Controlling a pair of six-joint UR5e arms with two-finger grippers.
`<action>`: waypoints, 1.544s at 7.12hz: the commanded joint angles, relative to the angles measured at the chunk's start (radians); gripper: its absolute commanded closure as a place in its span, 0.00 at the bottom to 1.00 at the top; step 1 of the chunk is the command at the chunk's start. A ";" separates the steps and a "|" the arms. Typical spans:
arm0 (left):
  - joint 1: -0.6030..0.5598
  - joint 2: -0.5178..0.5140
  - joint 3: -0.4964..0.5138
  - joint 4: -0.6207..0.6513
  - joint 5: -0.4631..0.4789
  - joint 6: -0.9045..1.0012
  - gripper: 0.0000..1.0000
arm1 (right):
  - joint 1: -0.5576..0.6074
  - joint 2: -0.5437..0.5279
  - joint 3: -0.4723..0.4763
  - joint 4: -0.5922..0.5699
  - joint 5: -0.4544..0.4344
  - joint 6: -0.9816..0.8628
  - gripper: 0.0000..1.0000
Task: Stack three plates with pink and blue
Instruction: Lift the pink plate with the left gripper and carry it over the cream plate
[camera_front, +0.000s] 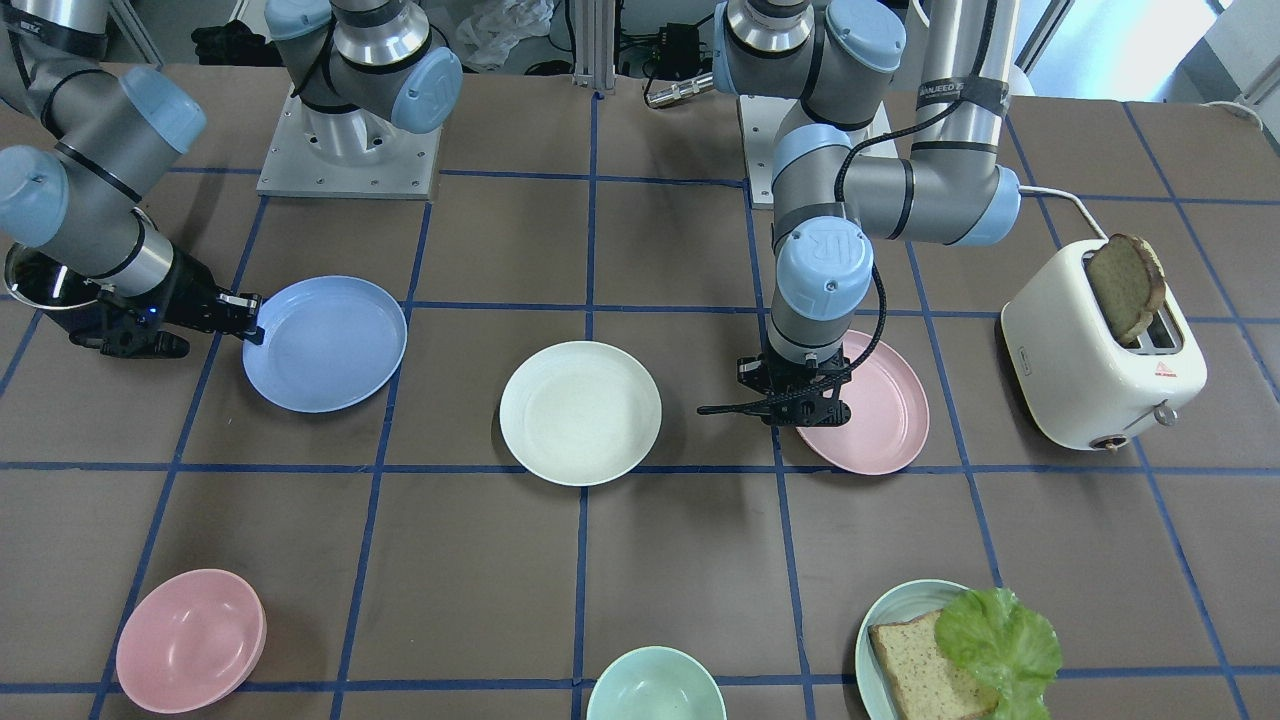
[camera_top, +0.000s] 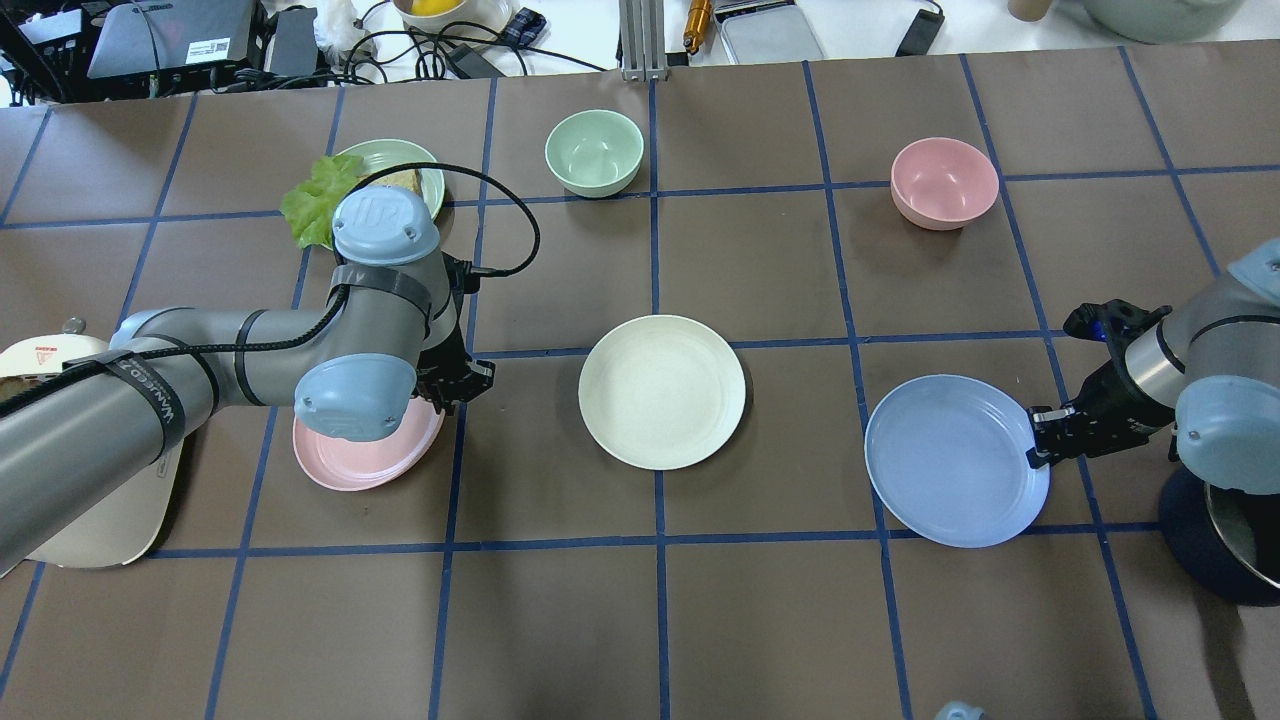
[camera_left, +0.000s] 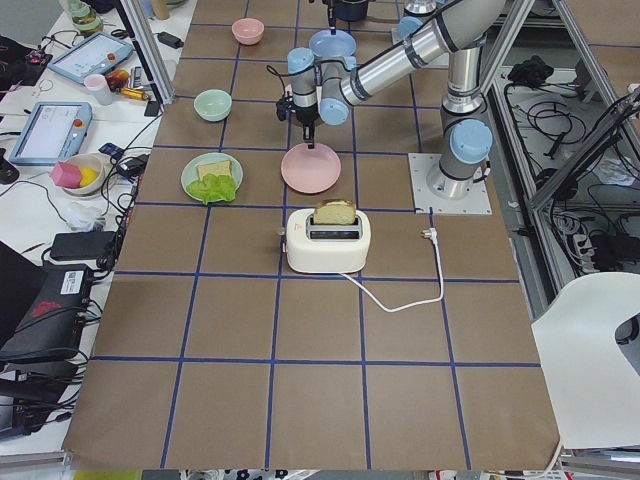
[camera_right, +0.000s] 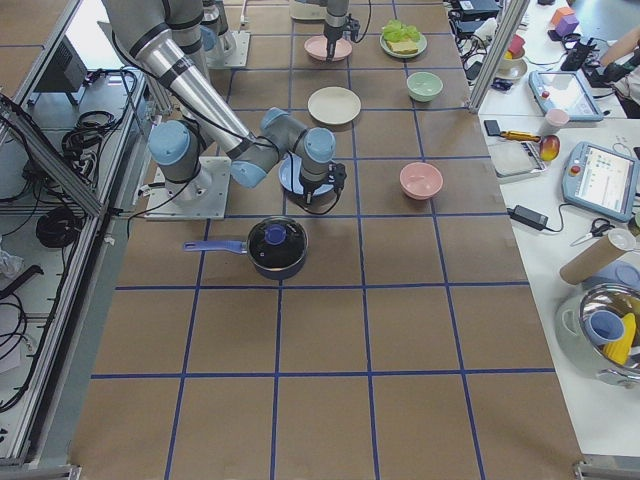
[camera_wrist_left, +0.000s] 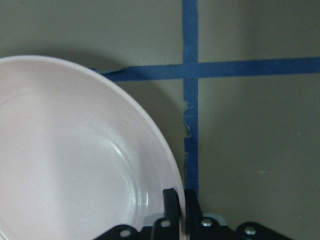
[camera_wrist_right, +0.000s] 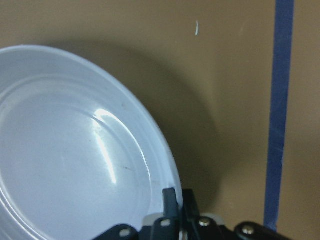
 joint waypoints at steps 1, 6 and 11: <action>-0.060 -0.003 0.109 -0.145 0.089 -0.002 1.00 | 0.003 -0.035 -0.052 0.066 0.000 -0.006 1.00; -0.187 -0.029 0.257 -0.255 0.095 -0.010 1.00 | 0.007 -0.012 -0.273 0.325 0.028 -0.017 1.00; -0.385 -0.096 0.361 -0.226 0.094 -0.170 1.00 | 0.016 -0.010 -0.278 0.324 0.029 -0.014 1.00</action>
